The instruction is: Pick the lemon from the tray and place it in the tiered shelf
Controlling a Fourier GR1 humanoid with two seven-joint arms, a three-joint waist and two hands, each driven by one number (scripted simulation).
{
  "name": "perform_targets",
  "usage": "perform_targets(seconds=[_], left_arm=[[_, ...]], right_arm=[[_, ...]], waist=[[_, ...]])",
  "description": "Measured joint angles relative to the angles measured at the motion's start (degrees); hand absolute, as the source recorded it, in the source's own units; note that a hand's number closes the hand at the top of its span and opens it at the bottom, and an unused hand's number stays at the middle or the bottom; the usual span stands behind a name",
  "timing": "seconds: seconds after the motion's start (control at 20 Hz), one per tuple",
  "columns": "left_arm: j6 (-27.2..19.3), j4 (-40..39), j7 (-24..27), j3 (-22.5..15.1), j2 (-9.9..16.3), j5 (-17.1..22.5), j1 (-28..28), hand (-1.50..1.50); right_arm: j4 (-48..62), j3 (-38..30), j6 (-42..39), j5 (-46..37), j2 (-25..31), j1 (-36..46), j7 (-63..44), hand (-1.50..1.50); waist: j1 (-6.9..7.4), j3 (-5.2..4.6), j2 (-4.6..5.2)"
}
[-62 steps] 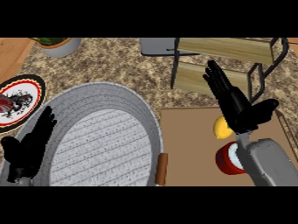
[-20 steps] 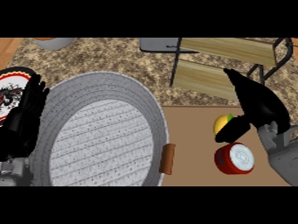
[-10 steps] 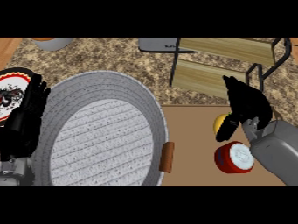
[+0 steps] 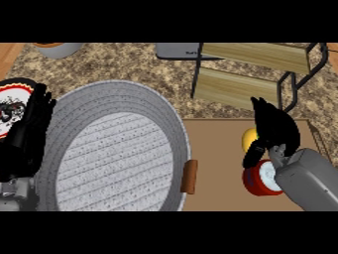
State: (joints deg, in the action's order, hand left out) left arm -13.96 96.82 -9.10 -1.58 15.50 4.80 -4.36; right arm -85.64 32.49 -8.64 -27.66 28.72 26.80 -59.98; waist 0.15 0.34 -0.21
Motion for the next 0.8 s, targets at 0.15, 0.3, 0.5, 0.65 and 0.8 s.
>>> perform_targets(seconds=[0.15,0.3,0.5,0.65,0.8], left_arm=[[0.2,0.9,-0.6,0.2,-0.1,-0.1,0.3,0.00],[0.7,1.1,-1.1,0.7,-0.3,-0.4,0.3,0.00],[2.5,-1.1,0.3,2.7,-0.3,0.3,-0.6,0.00],[2.1,-0.2,0.1,2.3,-0.6,-0.9,0.1,0.00],[2.1,0.8,-0.4,2.3,-0.7,-1.5,0.6,0.00]], right_arm=[[0.5,-1.2,-0.4,-1.4,-0.7,-2.0,0.9,-1.50],[1.4,-3.6,-1.1,-3.3,-1.9,-3.1,2.6,-1.50],[3.5,-6.1,-1.2,-6.7,-4.0,-4.3,5.2,-1.50],[4.7,-7.0,-0.6,-9.3,-5.5,-5.5,7.5,-1.50],[6.4,-8.5,0.0,-11.2,-6.4,-6.5,10.5,-1.50]], waist=[[-0.01,-0.10,0.01],[0.03,-0.16,-0.04],[0.02,-0.05,-0.03],[0.06,0.02,-0.01],[0.09,0.04,0.01]])
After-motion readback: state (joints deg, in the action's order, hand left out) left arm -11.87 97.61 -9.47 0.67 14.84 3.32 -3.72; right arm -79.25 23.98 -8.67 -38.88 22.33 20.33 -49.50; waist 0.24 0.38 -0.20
